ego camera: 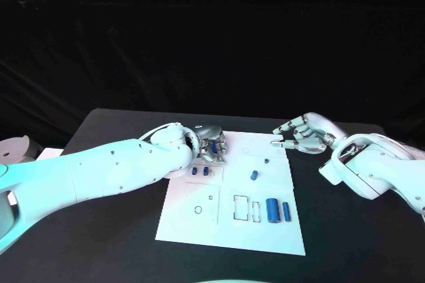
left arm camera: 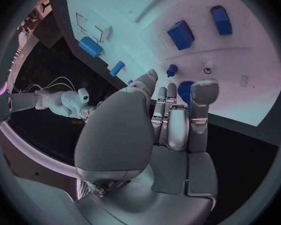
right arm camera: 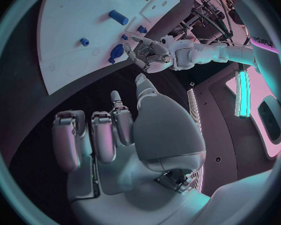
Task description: Assemble the parts on the task board
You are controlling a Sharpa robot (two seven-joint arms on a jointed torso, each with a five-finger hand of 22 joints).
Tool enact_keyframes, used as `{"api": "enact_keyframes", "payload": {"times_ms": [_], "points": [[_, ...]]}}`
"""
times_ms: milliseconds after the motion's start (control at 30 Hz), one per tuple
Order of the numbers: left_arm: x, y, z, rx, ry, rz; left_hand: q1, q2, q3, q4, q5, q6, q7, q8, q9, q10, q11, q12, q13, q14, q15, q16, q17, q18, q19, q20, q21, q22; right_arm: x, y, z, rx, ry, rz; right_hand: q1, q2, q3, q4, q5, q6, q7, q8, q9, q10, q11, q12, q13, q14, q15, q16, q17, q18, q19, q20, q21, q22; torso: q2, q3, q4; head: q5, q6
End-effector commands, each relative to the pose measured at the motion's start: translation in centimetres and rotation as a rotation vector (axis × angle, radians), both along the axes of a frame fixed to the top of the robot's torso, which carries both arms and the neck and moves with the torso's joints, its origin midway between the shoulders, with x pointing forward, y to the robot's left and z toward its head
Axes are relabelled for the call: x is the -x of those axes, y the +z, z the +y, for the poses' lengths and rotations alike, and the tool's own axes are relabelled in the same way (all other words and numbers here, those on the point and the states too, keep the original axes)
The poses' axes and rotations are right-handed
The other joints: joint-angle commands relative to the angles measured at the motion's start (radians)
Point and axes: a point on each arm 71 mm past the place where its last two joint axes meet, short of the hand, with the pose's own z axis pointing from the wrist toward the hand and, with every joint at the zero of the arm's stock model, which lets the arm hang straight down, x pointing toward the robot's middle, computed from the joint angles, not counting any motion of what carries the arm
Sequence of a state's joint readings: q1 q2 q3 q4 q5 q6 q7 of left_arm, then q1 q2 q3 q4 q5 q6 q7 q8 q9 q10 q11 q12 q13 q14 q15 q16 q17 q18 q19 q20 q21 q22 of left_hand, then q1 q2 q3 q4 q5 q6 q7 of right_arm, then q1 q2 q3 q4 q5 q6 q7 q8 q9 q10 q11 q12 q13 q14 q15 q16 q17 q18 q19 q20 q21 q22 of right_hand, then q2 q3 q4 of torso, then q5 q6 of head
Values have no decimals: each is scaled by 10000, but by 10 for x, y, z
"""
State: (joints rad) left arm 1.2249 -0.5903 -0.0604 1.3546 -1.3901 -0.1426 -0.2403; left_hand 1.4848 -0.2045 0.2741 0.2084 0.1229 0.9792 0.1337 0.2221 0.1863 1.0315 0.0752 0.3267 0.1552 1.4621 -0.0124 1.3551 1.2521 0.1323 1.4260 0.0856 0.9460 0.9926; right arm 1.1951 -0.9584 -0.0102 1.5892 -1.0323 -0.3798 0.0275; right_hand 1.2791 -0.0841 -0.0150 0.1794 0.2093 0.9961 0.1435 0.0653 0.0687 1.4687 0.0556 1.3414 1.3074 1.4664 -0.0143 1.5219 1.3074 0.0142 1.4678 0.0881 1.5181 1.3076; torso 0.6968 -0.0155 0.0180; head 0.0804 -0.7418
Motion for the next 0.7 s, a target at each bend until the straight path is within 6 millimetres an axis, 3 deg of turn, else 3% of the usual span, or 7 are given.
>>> {"api": "enact_keyframes", "payload": {"times_ms": [33, 367, 700], "points": [[-1, -4, 0, -761, 211, 34, -41, 102, -27, -7, -29, 121, -25, -80, -44, 94, -8, -93, -88, 347, 19, 76, 43, -135, 142, 2, 305, 280, 1, 0, 1, 92, 24, -30, -11, 112, -55, -6, 52, 46, -28, 44, 12, 119, -14, -17, 1426, 829, -46, -51, 1704, 117, 435, -6, -58, 1537, 0, -4, 16, -19, 6], [-2, -9, -5, -935, 402, 156, 175, 294, 273, -114, 5, 347, -46, -279, -170, 278, -25, -317, -358, 403, -5, 159, 17, -187, 242, -14, 711, 673, 1, 0, 1, 90, 43, -33, -11, 112, -55, -6, 52, 46, -28, 44, 12, 119, -14, -17, 1426, 829, -46, -51, 1704, 117, 435, -6, -58, 1537, -2, 2, 6, -15, -29], [-3, -15, -8, -1009, 348, 304, 241, 324, 572, -189, 9, 541, -54, -403, -246, 515, -47, -470, -543, 424, -21, 203, -5, -212, 258, -31, 905, 879, 1, 0, 1, 93, 65, -21, -14, 112, -64, -1, 64, 46, -28, 44, 12, 116, -14, -26, 1421, 827, -46, -57, 1694, 120, 429, -6, -64, 1527, -3, 2, 10, -38, -60]]}}
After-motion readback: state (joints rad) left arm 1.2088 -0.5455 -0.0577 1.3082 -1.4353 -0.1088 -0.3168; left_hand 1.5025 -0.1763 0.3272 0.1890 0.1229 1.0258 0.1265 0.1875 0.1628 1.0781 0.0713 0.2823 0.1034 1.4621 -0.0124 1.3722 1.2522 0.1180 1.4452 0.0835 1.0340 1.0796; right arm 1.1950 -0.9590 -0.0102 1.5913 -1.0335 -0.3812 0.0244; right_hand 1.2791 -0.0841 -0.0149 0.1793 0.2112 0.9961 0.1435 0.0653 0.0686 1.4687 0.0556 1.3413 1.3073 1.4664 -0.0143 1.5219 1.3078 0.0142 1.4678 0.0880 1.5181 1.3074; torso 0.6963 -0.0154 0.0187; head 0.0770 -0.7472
